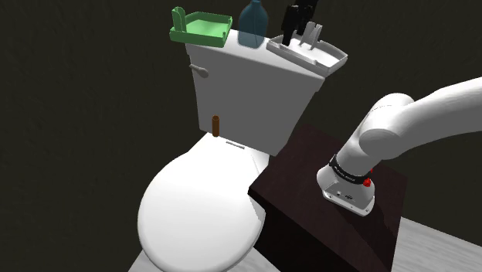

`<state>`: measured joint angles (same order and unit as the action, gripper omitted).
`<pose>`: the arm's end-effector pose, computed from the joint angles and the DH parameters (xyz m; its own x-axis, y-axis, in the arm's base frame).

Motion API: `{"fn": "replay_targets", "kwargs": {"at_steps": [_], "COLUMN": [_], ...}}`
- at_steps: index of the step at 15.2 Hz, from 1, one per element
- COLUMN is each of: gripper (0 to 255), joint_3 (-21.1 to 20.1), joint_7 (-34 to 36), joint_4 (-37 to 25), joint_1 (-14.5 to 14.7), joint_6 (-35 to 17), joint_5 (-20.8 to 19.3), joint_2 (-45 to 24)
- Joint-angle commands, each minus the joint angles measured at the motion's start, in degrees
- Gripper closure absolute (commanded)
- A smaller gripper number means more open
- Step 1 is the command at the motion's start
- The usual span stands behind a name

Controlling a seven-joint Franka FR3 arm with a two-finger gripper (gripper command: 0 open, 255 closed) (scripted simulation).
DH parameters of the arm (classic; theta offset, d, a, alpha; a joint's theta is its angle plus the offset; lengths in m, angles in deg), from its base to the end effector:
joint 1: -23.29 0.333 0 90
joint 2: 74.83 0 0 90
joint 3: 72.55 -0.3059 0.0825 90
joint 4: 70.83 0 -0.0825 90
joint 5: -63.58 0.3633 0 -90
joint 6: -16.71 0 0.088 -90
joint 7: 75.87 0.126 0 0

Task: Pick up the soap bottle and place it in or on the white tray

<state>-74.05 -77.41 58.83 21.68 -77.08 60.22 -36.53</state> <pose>0.3336 -0.0056 0.5761 0.9989 0.0238 0.0400 0.0207 -0.9969 0.0759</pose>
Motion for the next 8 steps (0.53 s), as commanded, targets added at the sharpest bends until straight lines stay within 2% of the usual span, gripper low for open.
{"fn": "replay_targets", "kwargs": {"at_steps": [1, 8], "gripper": [0, 0], "joint_3": [0.5, 1.6], "joint_7": [-0.8, -3.0], "joint_4": [-3.1, -15.1], "joint_1": [-0.3, -0.8], "joint_6": [-1.8, -6.0], "joint_5": [-0.7, -2.2], "joint_2": [-2.8, -12.0]}}
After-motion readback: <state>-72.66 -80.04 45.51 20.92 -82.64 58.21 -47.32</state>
